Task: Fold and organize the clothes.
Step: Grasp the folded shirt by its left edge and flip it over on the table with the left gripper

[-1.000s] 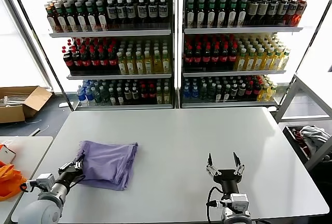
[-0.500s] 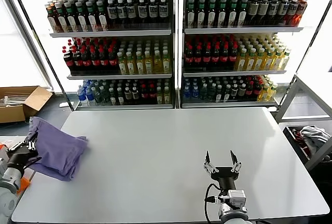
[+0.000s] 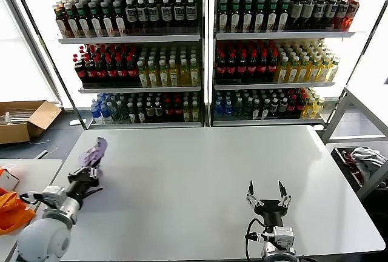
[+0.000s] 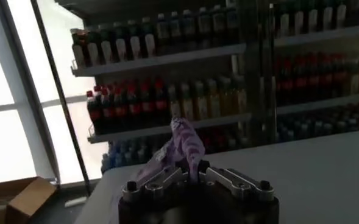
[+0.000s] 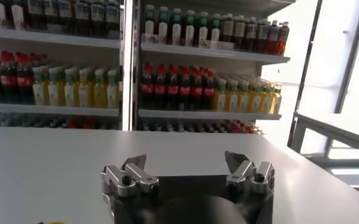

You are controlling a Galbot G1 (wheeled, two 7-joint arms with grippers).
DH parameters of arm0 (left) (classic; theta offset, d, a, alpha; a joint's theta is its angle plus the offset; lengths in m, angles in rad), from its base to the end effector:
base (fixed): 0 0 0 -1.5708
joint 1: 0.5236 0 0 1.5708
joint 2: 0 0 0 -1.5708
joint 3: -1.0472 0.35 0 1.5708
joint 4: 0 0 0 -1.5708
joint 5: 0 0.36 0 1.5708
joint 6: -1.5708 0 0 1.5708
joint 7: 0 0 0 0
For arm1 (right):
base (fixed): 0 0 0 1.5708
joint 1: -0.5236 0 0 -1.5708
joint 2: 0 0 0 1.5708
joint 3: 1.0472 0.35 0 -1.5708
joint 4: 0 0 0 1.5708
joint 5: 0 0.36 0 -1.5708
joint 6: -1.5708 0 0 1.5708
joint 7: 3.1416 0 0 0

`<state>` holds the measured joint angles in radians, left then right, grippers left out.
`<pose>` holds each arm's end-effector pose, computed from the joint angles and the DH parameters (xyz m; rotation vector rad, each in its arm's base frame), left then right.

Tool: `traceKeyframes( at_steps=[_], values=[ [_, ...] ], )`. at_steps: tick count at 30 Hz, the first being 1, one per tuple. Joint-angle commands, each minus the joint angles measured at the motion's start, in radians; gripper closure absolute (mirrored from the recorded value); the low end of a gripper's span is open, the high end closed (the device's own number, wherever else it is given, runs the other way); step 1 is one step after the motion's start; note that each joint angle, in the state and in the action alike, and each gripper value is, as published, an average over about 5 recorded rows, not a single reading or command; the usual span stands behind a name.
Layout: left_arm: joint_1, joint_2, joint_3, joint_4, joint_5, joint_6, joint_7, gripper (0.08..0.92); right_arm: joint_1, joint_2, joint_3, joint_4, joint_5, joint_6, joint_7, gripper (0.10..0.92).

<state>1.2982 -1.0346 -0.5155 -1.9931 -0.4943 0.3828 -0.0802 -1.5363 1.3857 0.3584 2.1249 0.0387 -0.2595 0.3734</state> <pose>0.2745 0.1011 -0.2515 -0.1904 -2.8690 -0.0927 0.1881 0.0199 -0.2894 -0.2107 -2.9335 0.1595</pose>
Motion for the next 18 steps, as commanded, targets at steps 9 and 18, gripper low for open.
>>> traceKeyframes(
  at_steps=[9, 18],
  values=[
    [-0.428, -0.253, 0.668, 0.281, 0.018, 0.022, -0.048, 0.871, -0.082, 0.101, 0.078, 0.000, -0.121, -0.008, -0.010, 0.203],
    [-0.447, -0.285, 0.661, 0.284, -0.169, -0.049, -0.096, 0.839, -0.013, 0.058, 0.045, -0.022, -0.110, -0.048, -0.008, 0.203]
  ],
)
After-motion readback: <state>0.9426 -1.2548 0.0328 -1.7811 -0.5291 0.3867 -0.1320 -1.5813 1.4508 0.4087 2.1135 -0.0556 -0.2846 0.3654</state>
